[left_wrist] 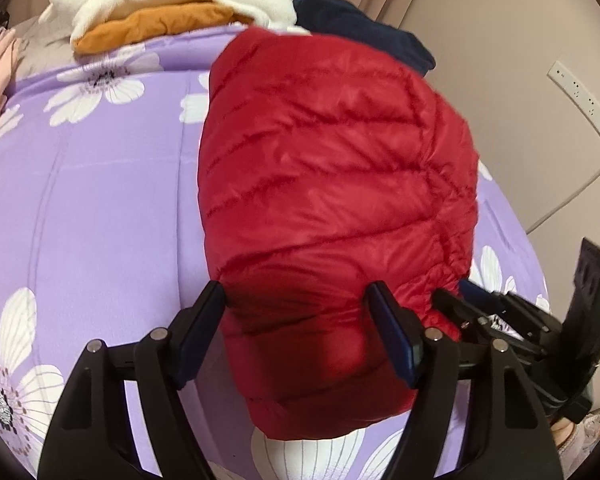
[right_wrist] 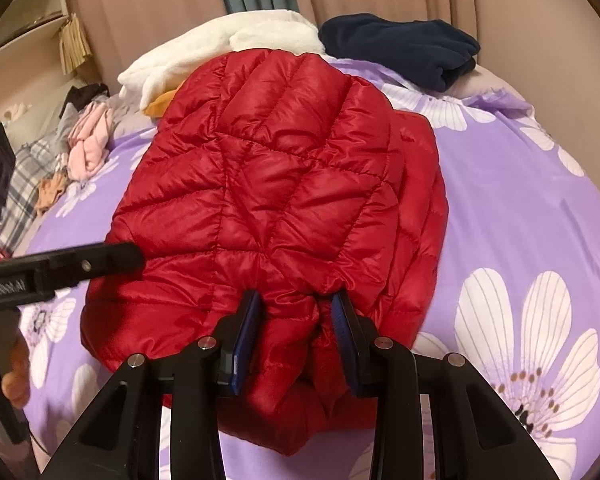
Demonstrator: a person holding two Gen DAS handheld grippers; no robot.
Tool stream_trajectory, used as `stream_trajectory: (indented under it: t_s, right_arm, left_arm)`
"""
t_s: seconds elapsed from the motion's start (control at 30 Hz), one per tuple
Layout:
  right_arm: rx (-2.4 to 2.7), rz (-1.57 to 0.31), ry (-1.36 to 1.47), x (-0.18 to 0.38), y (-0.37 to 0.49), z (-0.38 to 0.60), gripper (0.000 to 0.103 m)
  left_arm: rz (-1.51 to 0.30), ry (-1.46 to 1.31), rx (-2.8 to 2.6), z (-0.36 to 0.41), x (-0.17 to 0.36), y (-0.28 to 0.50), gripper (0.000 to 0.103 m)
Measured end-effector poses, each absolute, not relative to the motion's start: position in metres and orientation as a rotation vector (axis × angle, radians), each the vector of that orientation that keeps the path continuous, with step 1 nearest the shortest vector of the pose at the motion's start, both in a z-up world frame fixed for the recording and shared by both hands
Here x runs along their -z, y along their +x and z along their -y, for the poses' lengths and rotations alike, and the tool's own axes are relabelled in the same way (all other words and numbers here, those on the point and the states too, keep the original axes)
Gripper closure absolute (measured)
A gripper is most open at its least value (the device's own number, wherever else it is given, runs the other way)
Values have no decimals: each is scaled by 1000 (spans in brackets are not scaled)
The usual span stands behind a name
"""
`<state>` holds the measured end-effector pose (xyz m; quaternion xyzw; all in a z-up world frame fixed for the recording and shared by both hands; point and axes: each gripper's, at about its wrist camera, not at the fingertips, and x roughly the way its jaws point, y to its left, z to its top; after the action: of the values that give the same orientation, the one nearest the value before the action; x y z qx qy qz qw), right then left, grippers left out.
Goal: Fold large clothes
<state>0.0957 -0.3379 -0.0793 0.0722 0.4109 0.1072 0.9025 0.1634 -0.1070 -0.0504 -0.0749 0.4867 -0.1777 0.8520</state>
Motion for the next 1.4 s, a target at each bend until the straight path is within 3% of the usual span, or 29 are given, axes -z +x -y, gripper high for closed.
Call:
stream_trajectory:
  t_s: [0.2, 0.37, 0.67, 1.4]
  right_arm:
    - [-230, -848, 163, 80, 96, 340, 67]
    - [-235, -848, 168, 81, 96, 341, 67]
    - [-239, -853, 167, 83, 99, 341, 67]
    - [-220, -870, 202, 84, 98, 341, 67]
  left_arm:
    - [-956, -149, 392, 109, 31, 169, 29]
    - [-1012, -95, 378, 124, 49, 191, 29]
    - [-1078, -121, 365, 120, 76, 207, 14]
    - [-1097, -107, 352, 120, 70, 155, 20]
